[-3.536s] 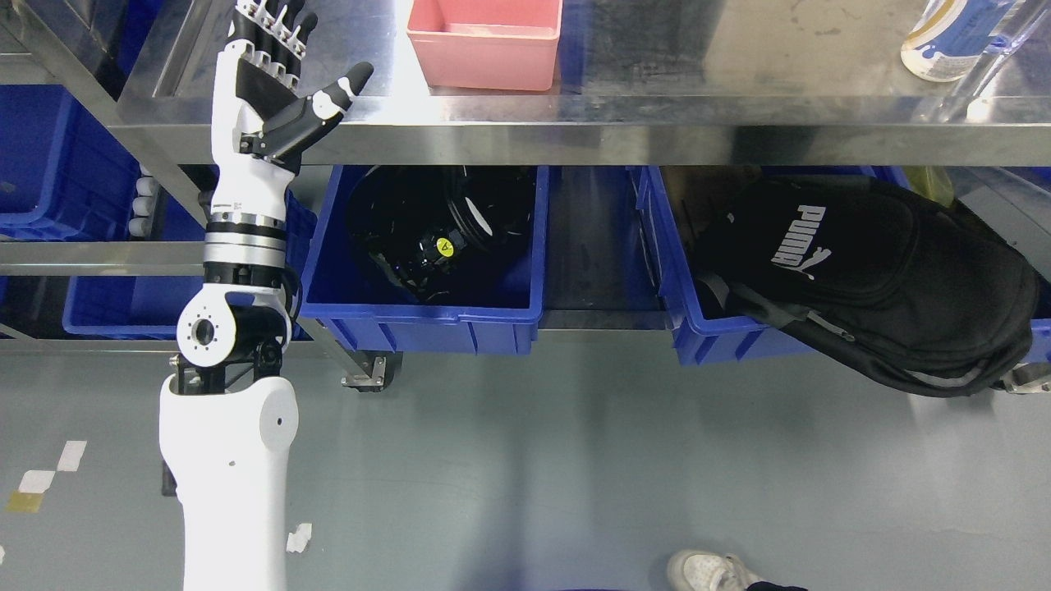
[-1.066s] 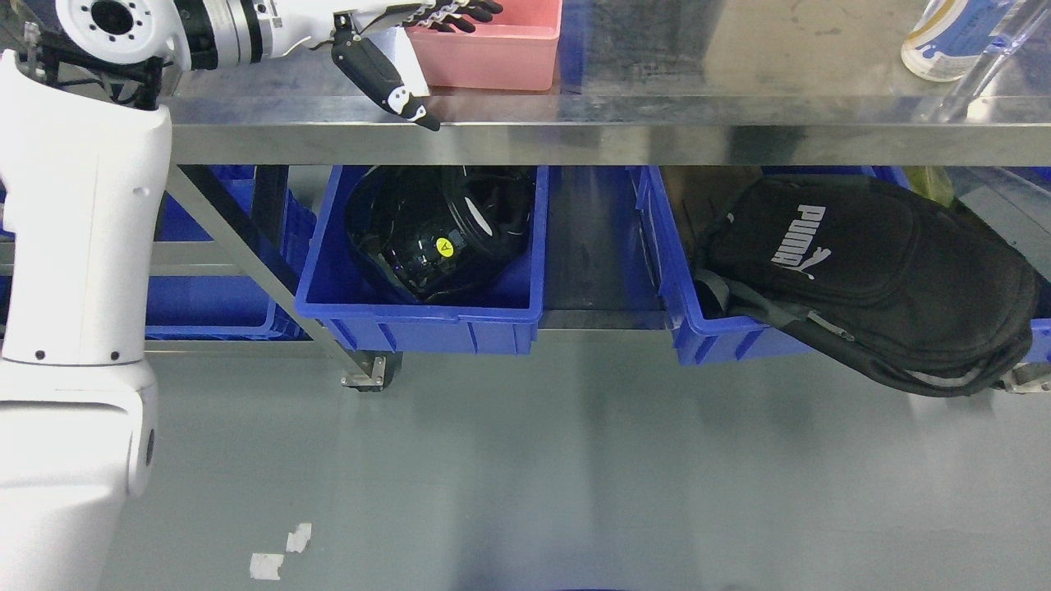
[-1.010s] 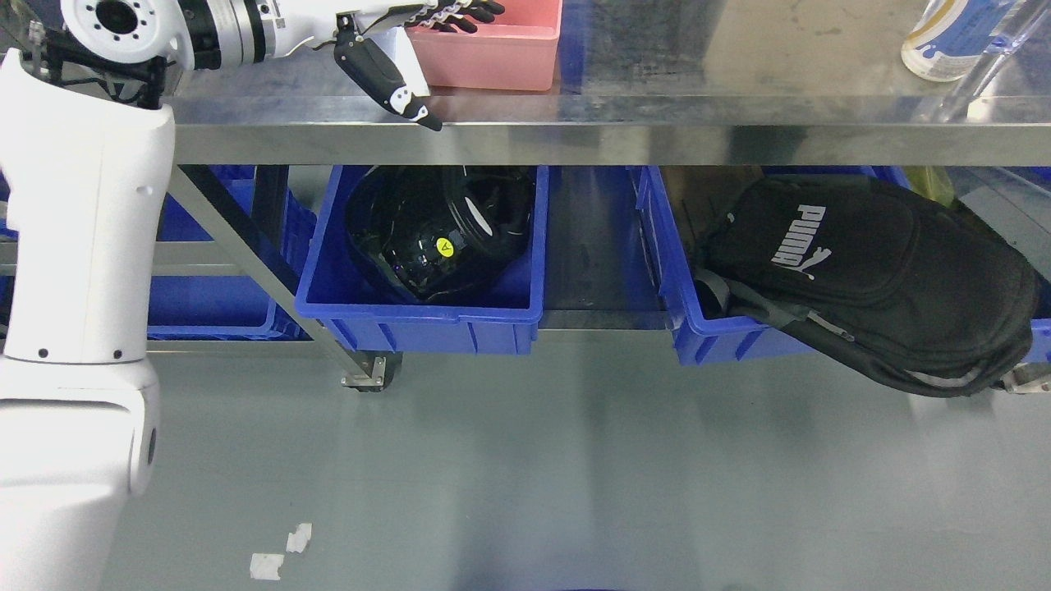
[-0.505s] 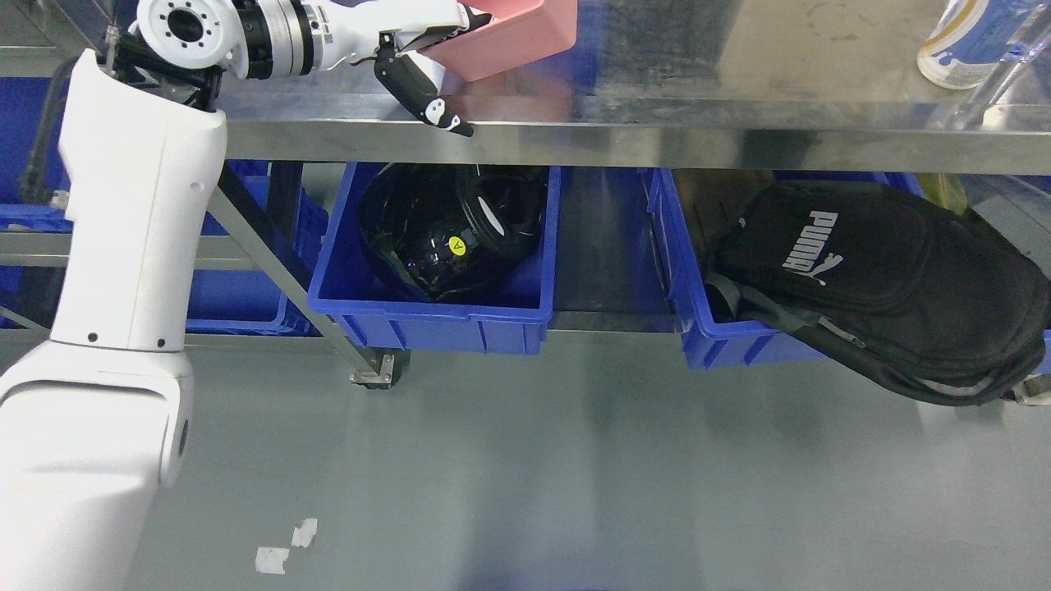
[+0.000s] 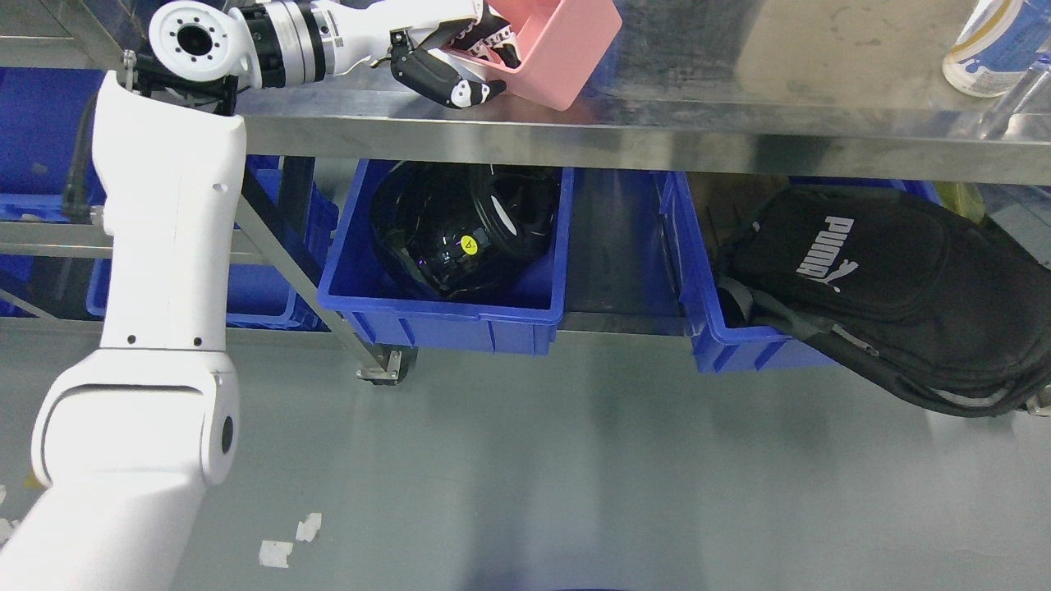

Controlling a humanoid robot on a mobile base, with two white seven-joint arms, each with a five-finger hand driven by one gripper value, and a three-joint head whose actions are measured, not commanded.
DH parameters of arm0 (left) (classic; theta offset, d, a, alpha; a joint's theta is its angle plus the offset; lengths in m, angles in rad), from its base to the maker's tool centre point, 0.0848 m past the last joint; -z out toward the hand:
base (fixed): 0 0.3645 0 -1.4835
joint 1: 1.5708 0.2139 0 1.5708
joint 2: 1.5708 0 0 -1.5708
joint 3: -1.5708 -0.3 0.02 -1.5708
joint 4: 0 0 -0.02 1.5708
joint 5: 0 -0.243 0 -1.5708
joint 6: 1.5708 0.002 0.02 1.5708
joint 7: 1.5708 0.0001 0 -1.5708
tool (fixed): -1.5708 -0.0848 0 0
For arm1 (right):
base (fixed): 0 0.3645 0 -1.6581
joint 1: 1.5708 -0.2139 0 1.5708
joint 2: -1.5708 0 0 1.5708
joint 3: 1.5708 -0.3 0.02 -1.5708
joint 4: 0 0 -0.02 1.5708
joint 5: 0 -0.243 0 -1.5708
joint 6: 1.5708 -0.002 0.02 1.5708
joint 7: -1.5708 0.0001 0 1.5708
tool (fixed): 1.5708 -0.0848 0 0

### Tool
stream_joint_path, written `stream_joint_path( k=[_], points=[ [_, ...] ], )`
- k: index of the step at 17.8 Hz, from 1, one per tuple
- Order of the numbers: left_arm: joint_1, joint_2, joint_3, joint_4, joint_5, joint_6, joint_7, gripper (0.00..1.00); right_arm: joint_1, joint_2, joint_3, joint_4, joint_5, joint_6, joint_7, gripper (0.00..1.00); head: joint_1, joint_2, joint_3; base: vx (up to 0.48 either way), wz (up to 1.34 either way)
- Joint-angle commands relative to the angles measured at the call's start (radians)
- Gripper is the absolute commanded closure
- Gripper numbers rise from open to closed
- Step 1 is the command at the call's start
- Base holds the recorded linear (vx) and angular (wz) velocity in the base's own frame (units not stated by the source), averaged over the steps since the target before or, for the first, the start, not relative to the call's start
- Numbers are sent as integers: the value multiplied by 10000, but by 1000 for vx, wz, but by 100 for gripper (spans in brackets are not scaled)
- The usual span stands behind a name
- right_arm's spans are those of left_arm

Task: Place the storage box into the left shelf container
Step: 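Lift the pink box off the shelf with the left hand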

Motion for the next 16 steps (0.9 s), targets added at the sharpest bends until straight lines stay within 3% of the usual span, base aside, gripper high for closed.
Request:
stream_joint_path(
  k=[1,7,11,13,16],
  points=[
    [409,-514,2494,396,2671,-98,206,100,-46,-175,0,-175,-215,18,3,0,0,0,0,0,0],
    [1175,-514,2479,-873,6310,-129,573,100,-46,-175,0,-175,-215,18,3,0,0,0,0,0,0],
    [2080,-514,2464,-2774,7220,-175,1538,98,-46,-175,0,-175,-215,18,3,0,0,0,0,0,0],
    [2692,-514,2434,-3847,7404,-175,2380,97,-31,-175,0,-175,-215,18,3,0,0,0,0,0,0],
    [3996,-514,1929,-5369,7405,-358,4969,93,-46,-175,0,-175,-215,3,3,0,0,0,0,0,0]
  ],
)
